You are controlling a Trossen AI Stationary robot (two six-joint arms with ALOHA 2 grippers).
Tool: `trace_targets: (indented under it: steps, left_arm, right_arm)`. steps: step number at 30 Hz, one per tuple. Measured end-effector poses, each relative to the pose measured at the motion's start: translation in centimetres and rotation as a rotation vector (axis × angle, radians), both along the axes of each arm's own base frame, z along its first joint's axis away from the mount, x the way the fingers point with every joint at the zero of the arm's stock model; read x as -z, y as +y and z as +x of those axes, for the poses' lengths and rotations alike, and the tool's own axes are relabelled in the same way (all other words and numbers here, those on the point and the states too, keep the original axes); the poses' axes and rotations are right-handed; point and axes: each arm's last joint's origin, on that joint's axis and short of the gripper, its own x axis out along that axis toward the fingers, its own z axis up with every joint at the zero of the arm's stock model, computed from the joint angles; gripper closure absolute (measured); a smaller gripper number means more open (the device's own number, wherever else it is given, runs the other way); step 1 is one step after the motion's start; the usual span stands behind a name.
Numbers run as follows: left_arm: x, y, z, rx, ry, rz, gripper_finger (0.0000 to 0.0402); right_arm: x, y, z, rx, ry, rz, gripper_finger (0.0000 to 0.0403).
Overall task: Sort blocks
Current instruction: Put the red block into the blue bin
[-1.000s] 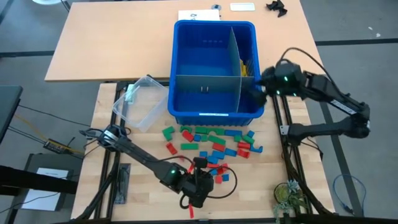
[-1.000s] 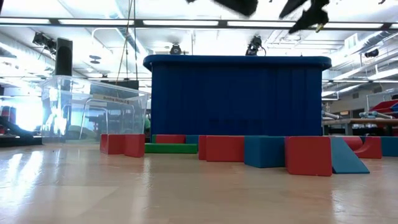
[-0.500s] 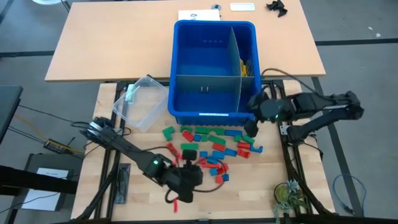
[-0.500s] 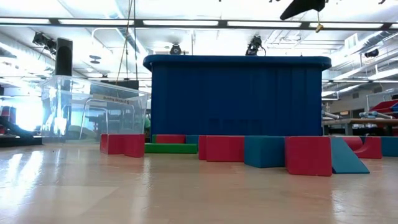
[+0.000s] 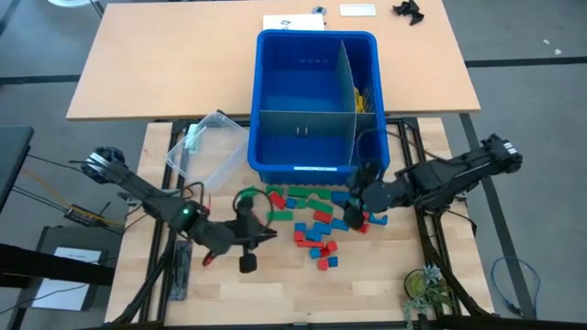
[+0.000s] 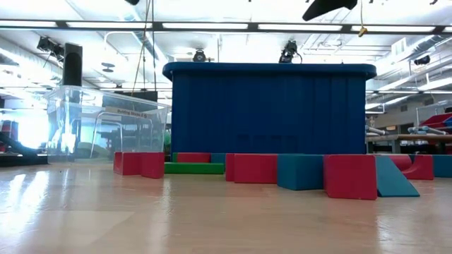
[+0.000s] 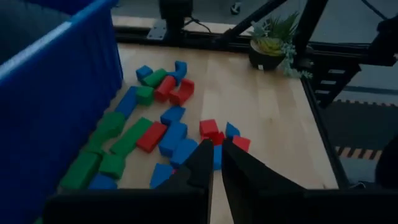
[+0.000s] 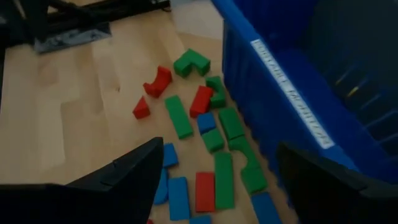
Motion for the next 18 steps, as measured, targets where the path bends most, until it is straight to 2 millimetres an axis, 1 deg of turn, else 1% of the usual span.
trace_targets:
  steps: [2,5,9,11,14,18]
  left_arm:
    - [0.5,0.1,-0.1,-0.016,0.011,-0.026,0.0362]
    - [1.3,0.0,0.1,-0.018,0.033,-0.018,0.0362]
    - [1.5,0.2,0.2,-0.047,0.037,-0.029,0.0362]
    - [1.6,0.6,0.3,-0.08,0.047,-0.054,0.0353]
    - [2.1,1.7,0.2,-0.152,0.111,-0.091,0.0319]
    - [3.8,3.3,-0.2,-0.226,0.297,-0.096,0.0246]
  right_arm:
    - [0.6,0.5,0.6,-0.013,0.02,-0.008,0.0096]
    - [1.7,1.3,1.5,-0.033,0.058,-0.013,0.0096]
    - [3.4,2.1,2.7,-0.057,0.125,-0.004,0.0096]
    - [4.3,2.7,3.2,-0.063,0.152,-0.013,0.0096]
    - [5.2,3.9,3.8,-0.069,0.147,-0.05,0.0096]
    - [6.0,6.0,4.2,-0.09,0.109,-0.126,0.0096]
